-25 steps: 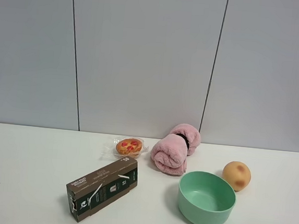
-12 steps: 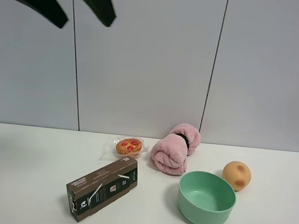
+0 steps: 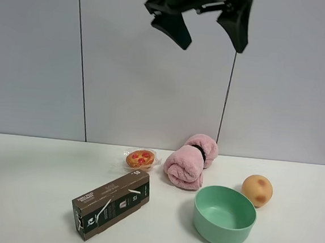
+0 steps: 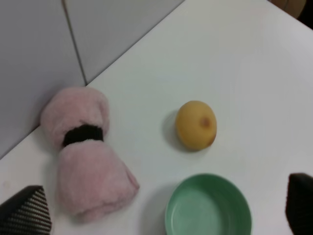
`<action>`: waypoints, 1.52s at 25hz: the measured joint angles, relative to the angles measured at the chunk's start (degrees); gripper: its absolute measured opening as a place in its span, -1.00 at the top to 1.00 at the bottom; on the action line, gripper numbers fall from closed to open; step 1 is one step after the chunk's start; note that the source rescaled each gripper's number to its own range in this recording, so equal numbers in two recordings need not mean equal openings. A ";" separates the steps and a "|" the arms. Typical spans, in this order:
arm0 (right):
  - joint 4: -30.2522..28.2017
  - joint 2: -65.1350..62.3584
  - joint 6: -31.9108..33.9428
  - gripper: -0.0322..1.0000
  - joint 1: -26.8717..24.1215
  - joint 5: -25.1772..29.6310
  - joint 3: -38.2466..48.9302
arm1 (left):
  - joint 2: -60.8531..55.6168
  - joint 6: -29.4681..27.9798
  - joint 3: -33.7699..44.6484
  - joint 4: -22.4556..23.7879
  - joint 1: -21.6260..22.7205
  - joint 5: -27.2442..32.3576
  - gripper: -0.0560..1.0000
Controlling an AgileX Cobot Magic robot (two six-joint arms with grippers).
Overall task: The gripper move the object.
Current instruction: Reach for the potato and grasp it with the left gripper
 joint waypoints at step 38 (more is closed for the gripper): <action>0.00 0.00 0.00 -1.00 0.00 0.00 0.00 | 35.53 3.79 -7.85 -7.41 -6.73 -33.96 -1.00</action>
